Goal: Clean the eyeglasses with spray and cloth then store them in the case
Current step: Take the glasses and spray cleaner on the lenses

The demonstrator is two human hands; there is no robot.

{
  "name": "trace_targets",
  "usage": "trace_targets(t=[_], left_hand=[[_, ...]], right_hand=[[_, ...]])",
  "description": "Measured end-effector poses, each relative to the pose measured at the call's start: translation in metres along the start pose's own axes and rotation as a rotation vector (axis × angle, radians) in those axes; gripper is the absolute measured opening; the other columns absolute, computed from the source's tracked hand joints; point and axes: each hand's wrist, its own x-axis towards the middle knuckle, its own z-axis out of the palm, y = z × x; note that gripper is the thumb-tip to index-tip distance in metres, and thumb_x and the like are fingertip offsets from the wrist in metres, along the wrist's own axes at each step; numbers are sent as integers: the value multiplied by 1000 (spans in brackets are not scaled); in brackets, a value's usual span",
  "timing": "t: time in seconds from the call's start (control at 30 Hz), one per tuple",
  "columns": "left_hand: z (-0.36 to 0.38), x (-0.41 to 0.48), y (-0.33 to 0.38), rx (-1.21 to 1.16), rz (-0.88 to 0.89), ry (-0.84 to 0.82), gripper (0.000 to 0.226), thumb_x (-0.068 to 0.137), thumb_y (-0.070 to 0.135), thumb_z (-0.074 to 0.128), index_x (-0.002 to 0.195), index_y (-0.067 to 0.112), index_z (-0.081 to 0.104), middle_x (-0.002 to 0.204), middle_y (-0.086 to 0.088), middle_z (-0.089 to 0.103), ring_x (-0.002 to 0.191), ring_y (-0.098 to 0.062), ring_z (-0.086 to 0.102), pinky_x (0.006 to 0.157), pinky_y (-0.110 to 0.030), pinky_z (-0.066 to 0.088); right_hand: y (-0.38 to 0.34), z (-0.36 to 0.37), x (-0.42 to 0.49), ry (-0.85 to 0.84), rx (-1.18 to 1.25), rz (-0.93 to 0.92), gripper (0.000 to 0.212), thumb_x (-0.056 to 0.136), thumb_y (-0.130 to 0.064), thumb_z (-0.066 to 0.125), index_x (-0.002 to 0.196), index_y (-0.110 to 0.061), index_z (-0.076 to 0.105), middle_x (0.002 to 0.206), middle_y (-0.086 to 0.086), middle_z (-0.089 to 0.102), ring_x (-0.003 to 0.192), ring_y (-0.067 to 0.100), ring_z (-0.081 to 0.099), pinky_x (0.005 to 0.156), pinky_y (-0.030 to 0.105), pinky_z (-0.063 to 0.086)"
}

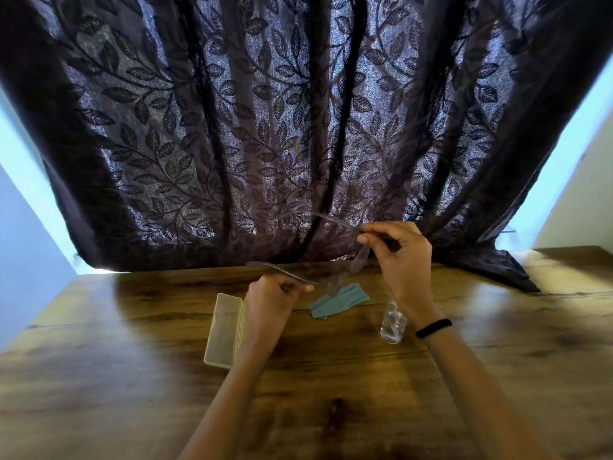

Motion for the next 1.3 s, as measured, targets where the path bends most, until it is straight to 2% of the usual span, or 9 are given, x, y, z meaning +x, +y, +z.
trace_targets(t=[0.13,0.23,0.33,0.53,0.7,0.9,0.97,1.1,1.3], left_hand=[[-6,-6,30,8,448,138,11,78,17,72,87,12,73,82,0,73,72,-9,66,66,-16,50],[-8,-7,53,37,745,223,16,81,7,67,97,4,69,96,-8,70,87,-14,64,78,-21,52],[-11,-3,64,200,855,177,21,83,10,61,103,6,67,102,-8,69,91,-20,64,75,-30,55],[-13,1,63,327,746,-11,32,80,9,62,111,11,63,97,-7,69,87,-26,63,65,-41,56],[-16,3,60,344,678,-46,27,79,9,65,106,6,65,90,-12,69,80,-32,65,61,-44,55],[-19,4,53,287,594,8,27,80,7,57,104,9,68,89,-13,69,76,-32,65,62,-44,54],[-20,6,48,296,523,13,27,81,7,59,106,14,68,90,-11,69,81,-32,64,67,-44,53],[-23,9,37,322,381,26,15,83,13,62,94,17,71,88,-6,71,82,-27,65,70,-39,52],[-26,14,25,373,263,-13,11,85,15,60,93,16,68,84,-8,71,80,-27,65,69,-39,53]], right_hand=[[-3,4,-2,-70,-3,-31,16,73,-11,74,85,-12,63,81,4,66,74,-3,60,69,6,47],[-3,7,-5,-119,-2,-40,23,75,-9,73,82,-15,53,74,-2,65,73,2,63,67,14,50],[-3,11,-10,-163,-55,-54,25,77,-7,70,81,-13,46,74,2,62,73,18,61,66,36,54],[-5,13,-15,-259,-66,-34,39,74,1,65,79,-25,36,77,3,58,74,23,58,65,49,52],[-7,17,-17,-325,-50,-34,38,80,-5,64,80,-29,35,80,4,59,78,21,61,67,45,54],[-12,17,-20,-379,-24,-130,21,87,-10,59,98,-21,45,91,3,63,91,8,61,77,34,55],[-10,13,-21,-345,-60,-163,21,87,-14,60,106,-15,50,94,1,65,96,17,59,78,35,54],[4,-3,-19,-152,-164,-150,18,88,-16,59,105,-12,56,94,1,64,94,17,54,75,12,43],[46,-19,-32,-97,-322,25,22,88,-19,59,107,-9,55,104,7,61,101,23,49,79,28,38]])
